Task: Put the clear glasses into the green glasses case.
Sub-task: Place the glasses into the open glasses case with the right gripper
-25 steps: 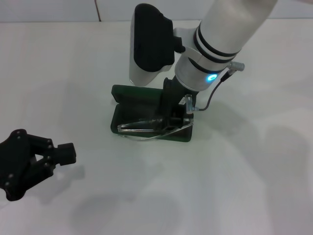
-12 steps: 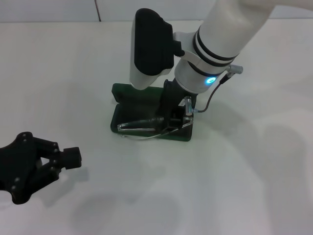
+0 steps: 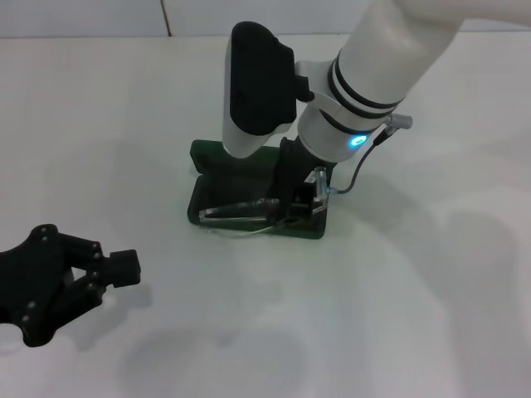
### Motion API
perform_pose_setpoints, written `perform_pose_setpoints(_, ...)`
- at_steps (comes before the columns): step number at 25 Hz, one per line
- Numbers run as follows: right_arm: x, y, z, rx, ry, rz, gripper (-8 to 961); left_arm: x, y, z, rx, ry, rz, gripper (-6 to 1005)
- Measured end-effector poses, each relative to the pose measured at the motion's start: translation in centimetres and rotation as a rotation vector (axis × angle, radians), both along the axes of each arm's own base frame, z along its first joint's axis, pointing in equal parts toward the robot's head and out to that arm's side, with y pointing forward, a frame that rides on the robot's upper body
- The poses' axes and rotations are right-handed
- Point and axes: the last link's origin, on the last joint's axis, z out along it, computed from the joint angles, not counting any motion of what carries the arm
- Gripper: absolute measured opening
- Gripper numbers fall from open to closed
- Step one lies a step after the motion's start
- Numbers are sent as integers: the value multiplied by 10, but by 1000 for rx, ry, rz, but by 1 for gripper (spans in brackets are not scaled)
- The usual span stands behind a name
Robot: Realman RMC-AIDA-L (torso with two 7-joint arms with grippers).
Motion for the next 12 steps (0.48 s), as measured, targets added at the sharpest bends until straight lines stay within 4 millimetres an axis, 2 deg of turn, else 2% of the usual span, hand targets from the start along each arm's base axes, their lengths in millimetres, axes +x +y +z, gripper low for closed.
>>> perform_pose_setpoints(12,2,1,-3,12,7,4,308,-1,-2,-1,-1,-3,5,52)
